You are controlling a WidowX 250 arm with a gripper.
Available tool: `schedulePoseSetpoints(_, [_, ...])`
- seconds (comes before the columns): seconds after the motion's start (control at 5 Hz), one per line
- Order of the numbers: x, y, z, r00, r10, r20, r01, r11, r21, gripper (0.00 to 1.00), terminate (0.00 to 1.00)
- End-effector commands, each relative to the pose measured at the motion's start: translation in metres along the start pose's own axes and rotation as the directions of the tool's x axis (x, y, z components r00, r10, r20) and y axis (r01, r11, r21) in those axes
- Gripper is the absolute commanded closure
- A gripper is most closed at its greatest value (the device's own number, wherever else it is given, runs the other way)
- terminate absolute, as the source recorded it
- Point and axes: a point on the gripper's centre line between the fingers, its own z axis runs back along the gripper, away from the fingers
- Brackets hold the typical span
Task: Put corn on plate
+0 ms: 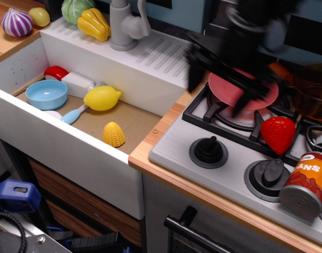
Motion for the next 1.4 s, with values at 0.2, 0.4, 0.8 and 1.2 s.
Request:
schedulePoseSetpoints(0.2, [-0.006,0.078,-0.025,0.996,0.021,0.086,-0.028,0.997,0.078,0.00,0.00])
schedulePoseSetpoints(0.4, [-0.008,0.091,-0.054,0.992,0.038,0.121,-0.049,0.994,0.095,0.00,0.00])
schedulePoseSetpoints(0.8, [0.012,0.136,-0.120,0.988,0.039,0.147,-0.040,0.999,0.007,0.00,0.00])
schedulePoseSetpoints(1.2, [0.003,0.151,-0.152,0.986,0.082,0.147,-0.076,0.996,-0.045,0.00,0.00])
